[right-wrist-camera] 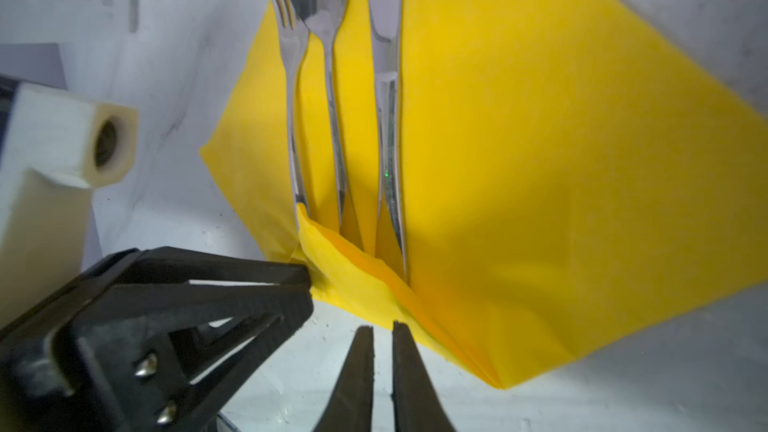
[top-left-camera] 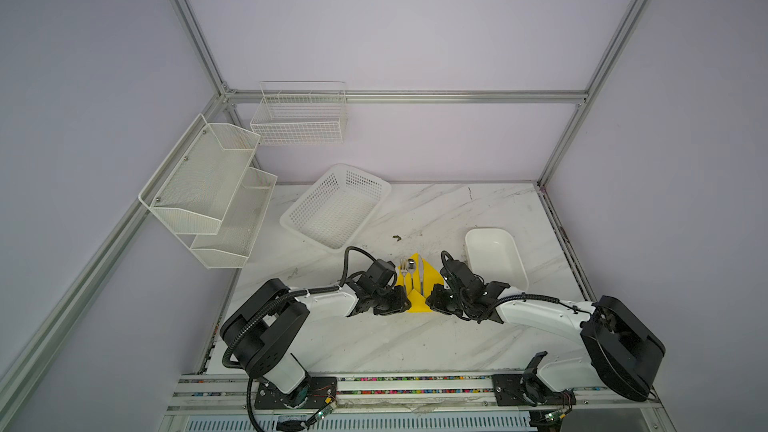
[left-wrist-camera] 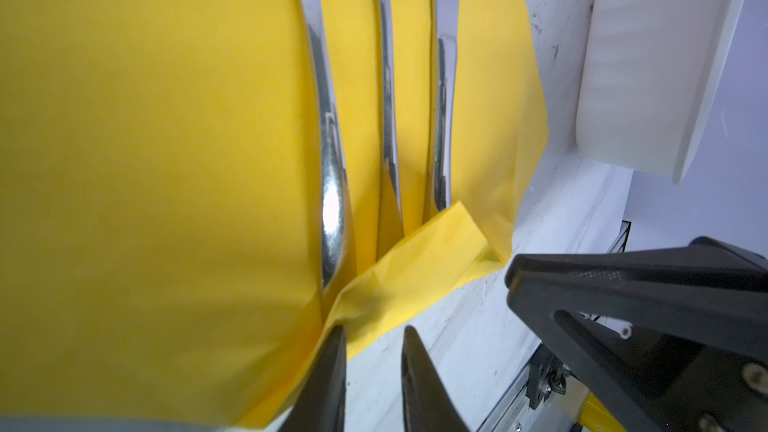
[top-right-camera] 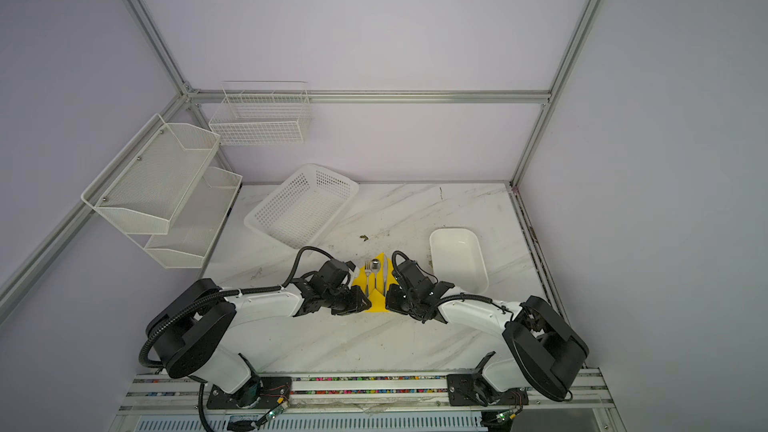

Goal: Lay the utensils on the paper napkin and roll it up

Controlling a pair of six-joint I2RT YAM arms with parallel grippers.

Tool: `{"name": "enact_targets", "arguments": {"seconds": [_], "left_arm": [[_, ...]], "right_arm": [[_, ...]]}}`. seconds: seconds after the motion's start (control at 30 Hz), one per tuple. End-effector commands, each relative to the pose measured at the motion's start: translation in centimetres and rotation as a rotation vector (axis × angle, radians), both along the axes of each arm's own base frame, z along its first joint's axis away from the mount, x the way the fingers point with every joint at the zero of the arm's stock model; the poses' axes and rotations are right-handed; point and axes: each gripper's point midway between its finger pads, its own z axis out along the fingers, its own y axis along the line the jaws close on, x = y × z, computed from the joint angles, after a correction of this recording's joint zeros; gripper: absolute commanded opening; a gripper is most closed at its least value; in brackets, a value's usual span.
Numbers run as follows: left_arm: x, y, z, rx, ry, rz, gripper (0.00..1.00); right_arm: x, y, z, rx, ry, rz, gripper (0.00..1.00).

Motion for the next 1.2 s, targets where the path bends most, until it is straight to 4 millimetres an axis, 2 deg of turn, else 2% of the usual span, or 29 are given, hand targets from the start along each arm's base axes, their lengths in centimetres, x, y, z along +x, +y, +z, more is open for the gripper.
{"name": "enact_targets", "arguments": {"seconds": [0.0, 0.23, 0.43, 0.57, 0.67, 0.73, 0.83, 1.03, 1.17], "left_arm": [[1.8, -1.5, 2.5, -0.041, -0.059, 0.002, 0.24], [1.5, -1.2, 2.0, -0.019, -0.049, -0.009, 0.24], [1.4, -1.0, 1.9, -0.012, -0.049, -0.007, 0.24], [1.3, -0.8, 1.7, -0.006, -0.047, -0.006, 0.24], [1.2, -0.7, 1.7, -0.005, -0.046, -0.004, 0.24], [1.2, -0.7, 1.7, -0.007, -0.048, -0.004, 0.24], [1.3, -0.8, 1.8, -0.009, -0.050, -0.004, 0.24], [1.3, -0.8, 2.1, -0.014, -0.057, -0.004, 0.24], [1.0, 0.0, 2.0, 0.018, -0.061, 0.006, 0.26]], "right_arm": [[-0.5, -0.7, -1.2, -0.084, 0.029, 0.049, 0.13], [-0.5, -2.7, -3.0, -0.195, 0.070, -0.020, 0.13], [-0.3, -3.5, -2.7, -0.222, 0.064, -0.054, 0.14], [0.5, -2.4, -0.9, -0.187, 0.002, -0.009, 0.16], [0.4, 0.4, 1.2, -0.033, -0.034, 0.075, 0.17], [-0.2, 2.2, 1.5, 0.062, -0.020, 0.133, 0.16], [-0.5, 3.7, 1.1, 0.112, 0.010, 0.167, 0.15], [0.5, 3.1, -0.7, 0.022, 0.023, 0.121, 0.14], [0.6, 2.0, -1.7, -0.038, 0.043, 0.079, 0.13]]}}
